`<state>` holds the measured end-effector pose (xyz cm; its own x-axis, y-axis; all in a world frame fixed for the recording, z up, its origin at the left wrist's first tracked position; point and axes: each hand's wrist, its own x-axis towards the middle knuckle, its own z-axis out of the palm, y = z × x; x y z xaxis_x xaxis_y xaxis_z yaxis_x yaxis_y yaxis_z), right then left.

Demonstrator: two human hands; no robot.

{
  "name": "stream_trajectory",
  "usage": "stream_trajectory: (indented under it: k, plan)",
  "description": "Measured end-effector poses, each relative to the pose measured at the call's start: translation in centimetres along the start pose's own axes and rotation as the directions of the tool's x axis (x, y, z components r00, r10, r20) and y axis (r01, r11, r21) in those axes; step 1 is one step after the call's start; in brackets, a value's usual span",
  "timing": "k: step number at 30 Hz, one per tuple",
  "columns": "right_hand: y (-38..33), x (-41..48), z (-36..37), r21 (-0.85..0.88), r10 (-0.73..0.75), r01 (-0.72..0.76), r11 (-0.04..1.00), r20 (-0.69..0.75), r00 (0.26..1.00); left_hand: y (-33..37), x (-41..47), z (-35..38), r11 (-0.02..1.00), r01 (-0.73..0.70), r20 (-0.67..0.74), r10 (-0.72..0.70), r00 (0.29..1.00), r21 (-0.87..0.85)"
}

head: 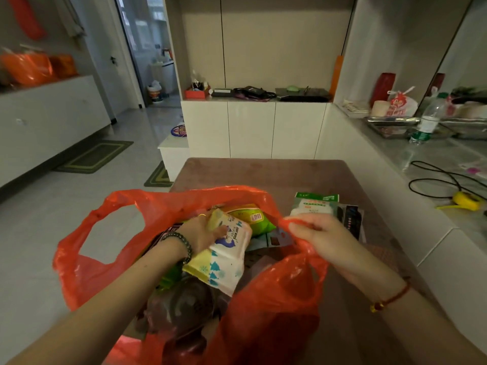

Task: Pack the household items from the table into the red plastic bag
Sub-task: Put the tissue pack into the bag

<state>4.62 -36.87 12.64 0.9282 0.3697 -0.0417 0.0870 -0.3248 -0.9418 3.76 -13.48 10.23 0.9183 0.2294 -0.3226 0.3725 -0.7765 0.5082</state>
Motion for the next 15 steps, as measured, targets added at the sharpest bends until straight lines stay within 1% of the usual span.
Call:
stream_trajectory:
  k: [1, 2, 3, 4, 6, 8, 9, 10, 11, 12, 14, 15]
  plan:
    - [0.2, -0.1, 0.0, -0.053, 0.002, 0.001, 0.999, 0.054, 0.999, 0.3, 0.0, 0.0, 0.989, -0.045, -0.043, 0.051, 0.998, 0.142]
    - [0.4, -0.1, -0.1, -0.091, 0.019, -0.008, 0.996, 0.116, 0.993, 0.9, -0.1, 0.0, 0.967, -0.084, -0.089, 0.108, 0.99, 0.239]
    - [0.6, -0.2, -0.4, -0.128, 0.045, -0.021, 0.992, 0.187, 0.981, 1.6, -0.3, -0.1, 0.951, -0.117, -0.124, 0.158, 0.98, 0.285]
    - [0.8, -0.4, -0.8, -0.168, 0.073, -0.029, 0.985, 0.262, 0.962, 2.4, -0.4, -0.1, 0.944, -0.158, -0.155, 0.21, 0.965, 0.289]
    - [1.4, -0.6, -2.1, -0.231, 0.103, -0.013, 0.973, 0.38, 0.919, 4.4, -0.4, 0.1, 0.931, -0.27, -0.185, 0.318, 0.93, 0.245]
    - [2.3, -0.5, -4.0, -0.212, 0.1, -0.01, 0.977, 0.416, 0.904, 6.6, 0.1, 0.7, 0.907, -0.372, -0.154, 0.403, 0.902, 0.197]
    - [3.1, -0.1, -5.1, -0.168, 0.104, -0.041, 0.985, 0.385, 0.917, 7.6, 0.7, 1.0, 0.902, -0.401, -0.129, 0.422, 0.897, 0.159]
    - [3.9, 0.5, -6.1, -0.11, 0.129, -0.099, 0.989, 0.307, 0.943, 8.7, 1.4, 1.3, 0.904, -0.413, -0.105, 0.423, 0.9, 0.108]
    - [5.1, 1.5, -7.2, -0.041, 0.177, -0.172, 0.984, 0.196, 0.964, 9.7, 2.2, 1.6, 0.91, -0.411, -0.082, 0.415, 0.906, 0.061]
    - [6.5, 2.7, -8.1, 0.04, 0.234, -0.238, 0.97, 0.08, 0.969, 10.7, 3.3, 2.1, 0.916, -0.4, -0.063, 0.4, 0.914, 0.024]
    - [9.7, 5.6, -9.6, 0.165, 0.352, -0.332, 0.929, -0.109, 0.93, 12.3, 5.7, 3.3, 0.931, -0.363, -0.033, 0.362, 0.932, -0.038]
    - [11.4, 7.1, -10.1, 0.168, 0.409, -0.382, 0.909, -0.175, 0.896, 13.0, 7.1, 4.0, 0.937, -0.34, -0.013, 0.34, 0.94, -0.078]
